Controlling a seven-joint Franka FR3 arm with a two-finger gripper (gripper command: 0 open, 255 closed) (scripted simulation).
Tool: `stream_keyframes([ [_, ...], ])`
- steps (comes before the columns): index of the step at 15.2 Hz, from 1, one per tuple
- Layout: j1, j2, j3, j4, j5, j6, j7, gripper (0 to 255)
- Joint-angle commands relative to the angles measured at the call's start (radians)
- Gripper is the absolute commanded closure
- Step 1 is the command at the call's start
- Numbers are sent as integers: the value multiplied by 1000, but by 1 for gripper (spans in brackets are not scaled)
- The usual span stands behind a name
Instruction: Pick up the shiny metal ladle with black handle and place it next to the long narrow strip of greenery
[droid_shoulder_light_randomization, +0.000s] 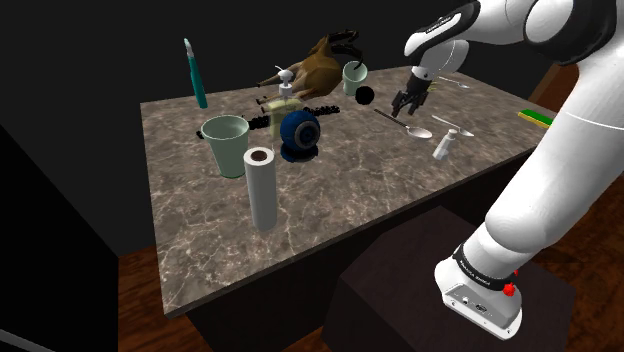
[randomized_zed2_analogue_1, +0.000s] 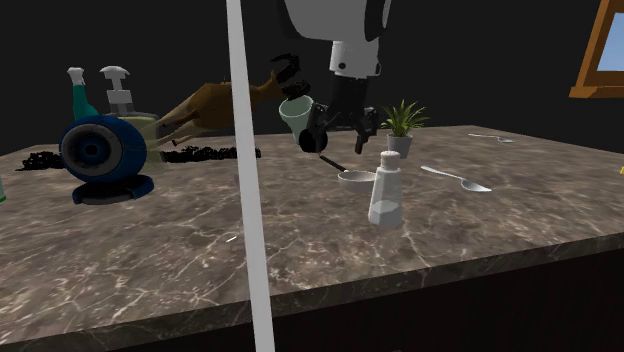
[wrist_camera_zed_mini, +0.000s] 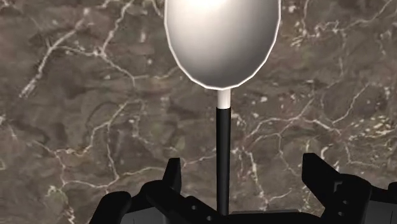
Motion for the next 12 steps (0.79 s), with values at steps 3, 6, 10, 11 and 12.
stream_keyframes([
  [3,-15,55,4,17,46,28,-36,0],
  [6,-17,82,11,8,67,60,-50,0],
  [10,-19,97,15,4,79,77,-58,0],
  [11,-19,97,15,4,79,77,-58,0],
  [12,-19,97,15,4,79,77,-58,0],
])
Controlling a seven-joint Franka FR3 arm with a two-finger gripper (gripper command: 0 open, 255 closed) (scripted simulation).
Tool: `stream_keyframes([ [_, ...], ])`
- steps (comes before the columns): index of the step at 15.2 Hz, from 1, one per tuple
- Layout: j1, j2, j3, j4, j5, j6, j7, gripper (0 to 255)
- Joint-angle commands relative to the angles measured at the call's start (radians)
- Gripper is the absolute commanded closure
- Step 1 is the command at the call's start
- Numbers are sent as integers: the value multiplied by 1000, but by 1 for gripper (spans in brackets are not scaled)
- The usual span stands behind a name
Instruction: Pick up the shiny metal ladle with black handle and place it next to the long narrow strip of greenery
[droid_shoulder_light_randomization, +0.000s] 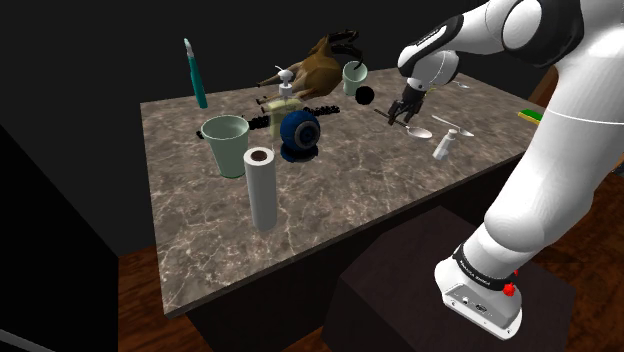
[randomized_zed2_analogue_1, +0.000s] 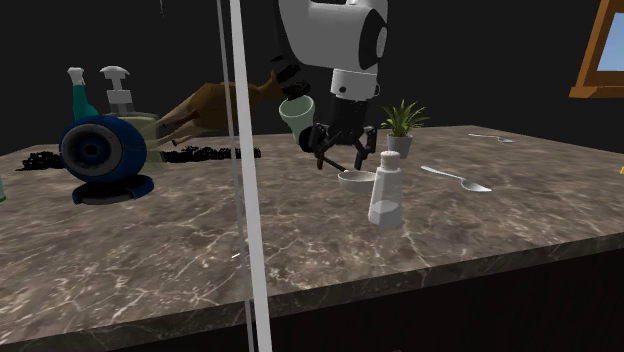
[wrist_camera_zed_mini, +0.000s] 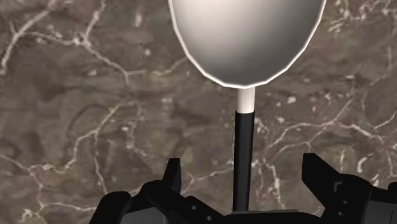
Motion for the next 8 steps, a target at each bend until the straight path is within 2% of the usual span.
stream_keyframes([
  [1,0,0,0,0,0,1,0,0],
  [3,0,0,0,0,0,0,0,0],
  [4,0,0,0,0,0,0,0,255],
  [8,1,-1,0,-1,-1,1,1,255],
])
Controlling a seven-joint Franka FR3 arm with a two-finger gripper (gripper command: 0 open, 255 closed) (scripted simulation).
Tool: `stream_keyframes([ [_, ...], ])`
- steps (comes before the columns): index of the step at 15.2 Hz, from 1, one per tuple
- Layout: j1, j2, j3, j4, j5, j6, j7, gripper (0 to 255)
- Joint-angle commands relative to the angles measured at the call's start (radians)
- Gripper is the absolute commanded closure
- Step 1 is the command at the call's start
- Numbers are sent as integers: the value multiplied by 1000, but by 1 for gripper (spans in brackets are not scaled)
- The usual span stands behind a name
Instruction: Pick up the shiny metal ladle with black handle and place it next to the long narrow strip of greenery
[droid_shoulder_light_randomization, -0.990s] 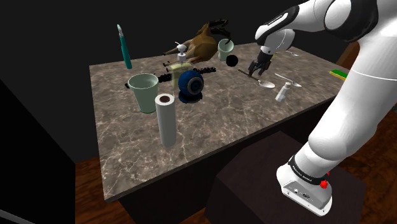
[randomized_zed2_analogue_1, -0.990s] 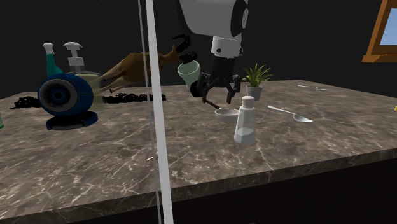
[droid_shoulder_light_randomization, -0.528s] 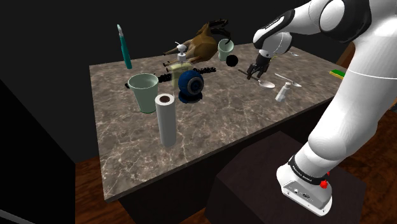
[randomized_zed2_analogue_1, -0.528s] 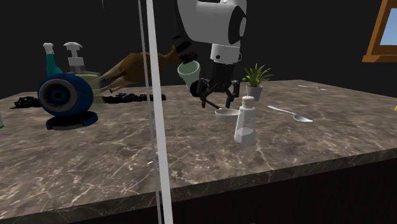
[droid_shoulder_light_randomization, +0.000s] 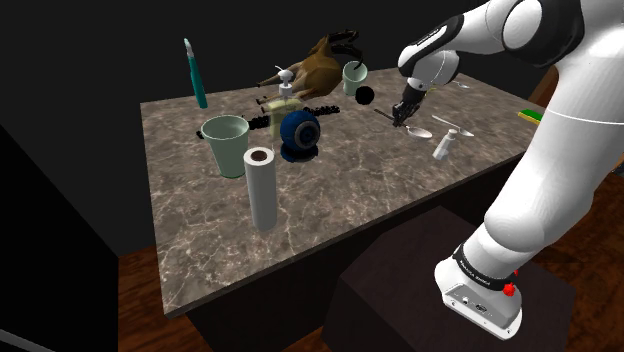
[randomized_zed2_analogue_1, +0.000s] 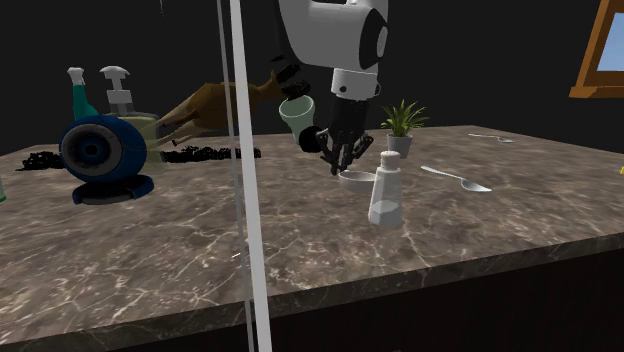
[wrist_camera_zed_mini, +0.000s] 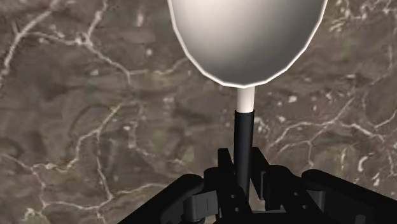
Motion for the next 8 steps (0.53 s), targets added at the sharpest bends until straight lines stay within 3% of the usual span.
stream_keyframes([
  [1,1,1,1,-1,0,-1,0,255],
  [8,5,-23,-6,12,-21,-33,17,255],
])
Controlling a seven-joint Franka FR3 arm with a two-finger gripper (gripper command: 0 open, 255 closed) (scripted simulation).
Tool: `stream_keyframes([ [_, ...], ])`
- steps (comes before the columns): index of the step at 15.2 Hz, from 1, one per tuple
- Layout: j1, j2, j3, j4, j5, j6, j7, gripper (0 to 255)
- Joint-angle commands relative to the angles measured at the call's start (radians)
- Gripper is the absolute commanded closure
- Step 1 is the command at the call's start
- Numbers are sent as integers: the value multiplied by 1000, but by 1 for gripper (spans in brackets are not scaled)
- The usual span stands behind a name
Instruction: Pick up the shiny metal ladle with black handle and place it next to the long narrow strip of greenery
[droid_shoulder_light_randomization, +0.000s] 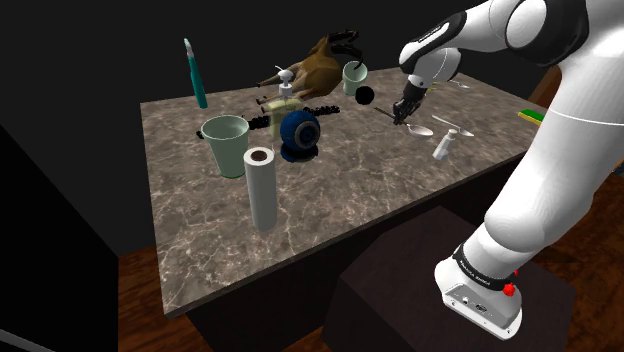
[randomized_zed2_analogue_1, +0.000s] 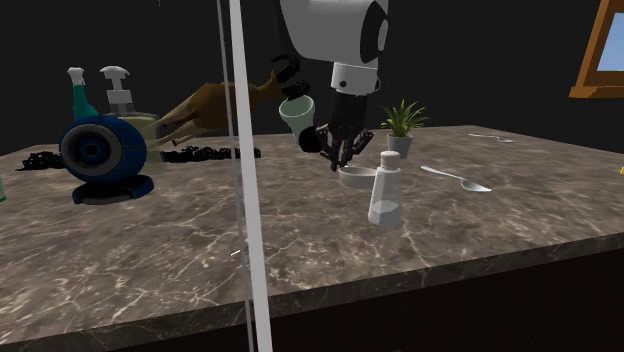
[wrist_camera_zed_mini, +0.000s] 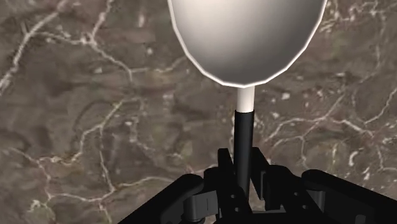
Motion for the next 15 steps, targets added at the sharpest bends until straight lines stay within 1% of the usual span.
stream_keyframes([
  [1,3,-16,-4,8,-14,-22,12,255],
  [15,15,-108,-19,96,-91,-184,80,255],
])
